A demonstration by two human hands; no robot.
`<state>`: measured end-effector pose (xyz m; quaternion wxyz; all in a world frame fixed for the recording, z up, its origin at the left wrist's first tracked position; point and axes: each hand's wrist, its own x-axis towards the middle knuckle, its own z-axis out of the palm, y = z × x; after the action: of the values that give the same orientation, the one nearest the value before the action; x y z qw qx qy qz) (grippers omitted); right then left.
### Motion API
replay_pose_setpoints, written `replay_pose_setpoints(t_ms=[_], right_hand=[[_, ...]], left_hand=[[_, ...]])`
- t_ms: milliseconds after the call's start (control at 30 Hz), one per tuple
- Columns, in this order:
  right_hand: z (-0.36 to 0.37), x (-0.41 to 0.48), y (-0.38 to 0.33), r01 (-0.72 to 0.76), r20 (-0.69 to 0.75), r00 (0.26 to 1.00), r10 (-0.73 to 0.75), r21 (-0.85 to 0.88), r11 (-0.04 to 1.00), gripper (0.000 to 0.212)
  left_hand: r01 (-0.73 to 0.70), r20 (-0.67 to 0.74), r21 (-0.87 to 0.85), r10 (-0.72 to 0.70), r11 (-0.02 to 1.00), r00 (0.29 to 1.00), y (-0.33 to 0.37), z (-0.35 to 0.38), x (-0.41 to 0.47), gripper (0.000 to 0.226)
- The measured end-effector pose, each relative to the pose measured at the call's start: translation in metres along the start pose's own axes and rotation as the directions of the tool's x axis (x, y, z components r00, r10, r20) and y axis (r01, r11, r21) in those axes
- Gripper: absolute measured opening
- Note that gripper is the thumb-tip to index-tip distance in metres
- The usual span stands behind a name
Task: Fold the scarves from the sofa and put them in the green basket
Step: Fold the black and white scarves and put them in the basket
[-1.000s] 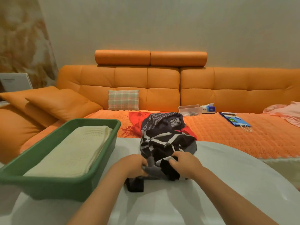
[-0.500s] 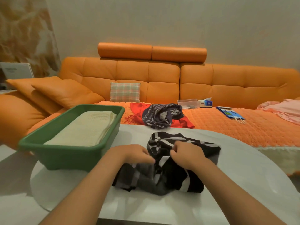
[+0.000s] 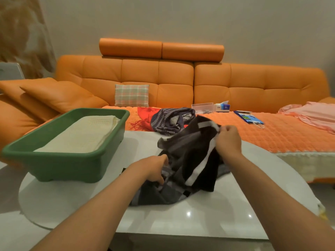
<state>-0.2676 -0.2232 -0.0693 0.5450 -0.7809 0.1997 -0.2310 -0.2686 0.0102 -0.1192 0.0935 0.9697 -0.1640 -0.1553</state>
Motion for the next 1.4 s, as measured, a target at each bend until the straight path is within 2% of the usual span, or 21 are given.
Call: replay_pose_setpoints(t_ms=[100,200,267,300,367,433,500,567,600,633,700,800,900,1000,1067,1100,1167,1233,1300,1367,1400], right_hand=[[-0.012,0.012,0.006,-0.122,-0.095,0.986,0.14,0.175,0.977,0.014],[-0.014,0.019,0.018,-0.208,-0.073,0.972,0.222,0.161,0.965,0.008],[-0.012,0.024,0.025,-0.234,-0.054,0.968,0.244,0.148,0.961,0.01],[-0.01,0.026,0.029,-0.232,-0.019,0.972,0.234,0.088,0.969,0.019],[-0.003,0.022,0.037,-0.112,0.055,0.99,0.13,-0.254,0.961,0.051],[0.002,0.009,0.043,0.241,0.21,0.967,-0.141,-0.591,0.77,0.083],[0.005,-0.007,0.04,0.638,0.591,0.744,-0.313,-0.489,0.594,0.082],[0.012,-0.02,0.039,0.76,0.825,0.537,-0.178,-0.381,0.527,0.075],[0.016,-0.022,0.042,0.793,0.855,0.506,-0.114,-0.41,0.451,0.072],[0.018,-0.02,0.044,0.809,0.845,0.524,-0.108,-0.454,0.374,0.065],[0.017,-0.013,0.042,0.78,0.758,0.613,-0.222,-0.537,0.322,0.046],[0.004,-0.001,0.036,0.627,0.512,0.738,-0.439,-0.76,0.168,0.02],[-0.008,0.007,0.034,0.372,0.329,0.864,-0.381,-0.927,0.043,0.032],[-0.009,0.005,0.037,0.242,0.244,0.945,-0.218,-0.97,-0.036,0.053],[0.0,0.001,0.043,0.327,0.317,0.909,-0.269,-0.945,-0.009,0.071],[0.007,-0.003,0.045,0.442,0.401,0.846,-0.353,-0.896,0.042,0.078],[0.019,-0.015,0.044,0.725,0.605,0.641,-0.472,-0.679,0.114,0.084],[0.028,-0.027,0.042,0.866,0.779,0.5,-0.38,-0.452,0.212,0.08],[0.035,-0.031,0.051,0.883,0.862,0.463,-0.206,-0.429,0.189,0.072],[0.033,-0.025,0.061,0.865,0.858,0.495,-0.138,-0.501,-0.01,0.063],[0.031,-0.021,0.063,0.833,0.831,0.539,-0.136,-0.55,-0.057,0.054]], left_hand=[[0.03,0.06,0.142,-0.039,0.989,0.997,0.004,-0.009,-0.002,0.037],[0.121,0.148,0.319,-0.175,0.94,0.973,0.008,-0.024,-0.012,0.031],[0.15,0.116,0.356,-0.203,0.922,0.972,0.006,-0.029,-0.013,0.031],[0.143,0.06,0.32,-0.17,0.936,0.984,0.005,-0.03,-0.011,0.031],[0.033,-0.039,0.152,-0.027,0.988,0.999,0.007,-0.025,-0.005,0.029],[-0.108,0.016,-0.053,0.109,0.993,0.994,0.015,-0.015,-0.005,0.033],[-0.147,0.146,-0.078,0.157,0.986,0.977,0.025,-0.004,-0.006,0.042],[-0.199,0.129,0.036,0.193,0.979,0.973,0.026,0.006,0.0,0.031],[-0.199,0.088,0.06,0.193,0.978,0.977,0.024,0.006,0.002,0.022],[-0.182,0.063,0.066,0.178,0.981,0.982,0.02,0.004,0.002,0.02],[-0.128,0.052,0.134,0.122,0.983,0.991,0.012,-0.004,0.0,0.028],[0.053,-0.026,0.259,-0.048,0.964,0.999,-0.005,-0.018,-0.006,0.029],[0.244,-0.11,0.316,-0.22,0.917,0.969,-0.025,-0.028,-0.011,0.03],[0.236,-0.173,0.388,-0.181,0.891,0.968,-0.027,-0.027,-0.013,0.03],[0.075,-0.184,0.314,-0.017,0.946,0.983,-0.02,-0.022,-0.01,0.03],[-0.031,-0.17,0.209,0.067,0.977,0.983,-0.015,-0.017,-0.007,0.027],[-0.186,-0.09,0.055,0.191,0.981,0.977,-0.003,-0.004,-0.005,0.022],[-0.232,-0.025,0.081,0.235,0.969,0.972,0.003,0.01,0.0,0.034],[-0.244,-0.043,0.101,0.249,0.965,0.967,0.002,0.016,0.003,0.032],[-0.243,-0.058,0.069,0.247,0.968,0.967,-0.001,0.014,0.002,0.026],[-0.236,-0.045,0.064,0.239,0.97,0.97,-0.003,0.01,0.001,0.026]])
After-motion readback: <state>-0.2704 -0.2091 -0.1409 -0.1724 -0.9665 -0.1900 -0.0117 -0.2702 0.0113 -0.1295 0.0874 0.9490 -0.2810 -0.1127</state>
